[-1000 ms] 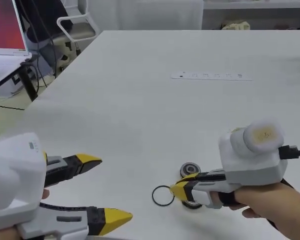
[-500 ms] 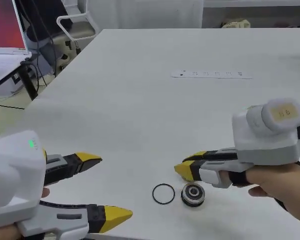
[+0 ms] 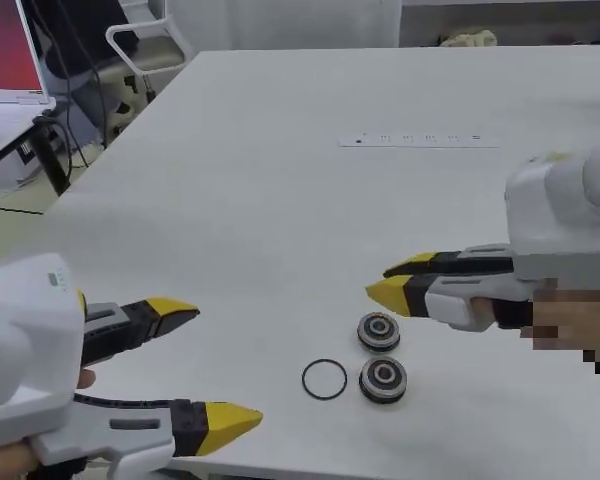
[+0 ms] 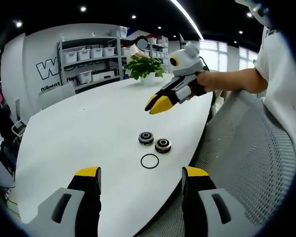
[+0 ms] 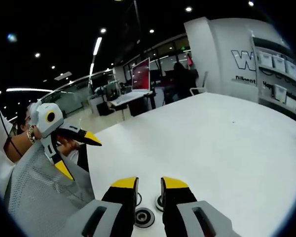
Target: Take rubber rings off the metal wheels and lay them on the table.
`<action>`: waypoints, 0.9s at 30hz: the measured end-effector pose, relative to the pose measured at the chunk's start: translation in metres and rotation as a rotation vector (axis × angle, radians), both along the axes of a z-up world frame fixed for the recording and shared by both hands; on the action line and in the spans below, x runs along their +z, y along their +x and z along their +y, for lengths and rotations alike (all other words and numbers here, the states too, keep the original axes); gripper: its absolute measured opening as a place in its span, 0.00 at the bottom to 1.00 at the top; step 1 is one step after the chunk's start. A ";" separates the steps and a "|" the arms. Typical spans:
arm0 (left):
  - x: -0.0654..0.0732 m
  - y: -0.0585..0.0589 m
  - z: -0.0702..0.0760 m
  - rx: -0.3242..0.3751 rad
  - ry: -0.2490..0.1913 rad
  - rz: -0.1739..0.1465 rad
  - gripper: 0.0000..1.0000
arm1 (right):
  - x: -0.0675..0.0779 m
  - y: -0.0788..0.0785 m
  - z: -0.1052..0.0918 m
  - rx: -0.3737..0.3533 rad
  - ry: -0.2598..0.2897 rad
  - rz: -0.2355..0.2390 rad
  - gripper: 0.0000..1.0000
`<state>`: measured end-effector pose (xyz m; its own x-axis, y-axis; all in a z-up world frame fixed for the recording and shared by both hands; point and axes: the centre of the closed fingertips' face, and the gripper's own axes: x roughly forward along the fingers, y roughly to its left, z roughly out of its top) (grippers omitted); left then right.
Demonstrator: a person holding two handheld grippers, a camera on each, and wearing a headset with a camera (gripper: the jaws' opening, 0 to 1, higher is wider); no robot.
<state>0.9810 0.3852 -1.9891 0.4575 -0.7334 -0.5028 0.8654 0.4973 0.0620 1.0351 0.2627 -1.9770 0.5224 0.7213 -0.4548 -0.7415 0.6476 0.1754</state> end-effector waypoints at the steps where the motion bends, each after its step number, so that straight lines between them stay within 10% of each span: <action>1: 0.000 0.000 0.000 -0.001 -0.001 0.000 0.63 | 0.001 0.000 -0.002 0.000 -0.001 -0.008 0.16; 14: 0.000 -0.001 -0.001 -0.008 0.000 0.003 0.64 | 0.006 -0.008 -0.009 0.087 -0.047 -0.064 0.17; 27: -0.002 -0.002 0.000 -0.009 0.004 0.011 0.64 | -0.038 -0.019 -0.028 0.174 -0.194 0.009 0.17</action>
<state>0.9791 0.3849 -1.9910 0.4449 -0.7357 -0.5107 0.8706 0.4889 0.0542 1.0165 0.2350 -2.0153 0.3930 0.6986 -0.5979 -0.8438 0.5324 0.0673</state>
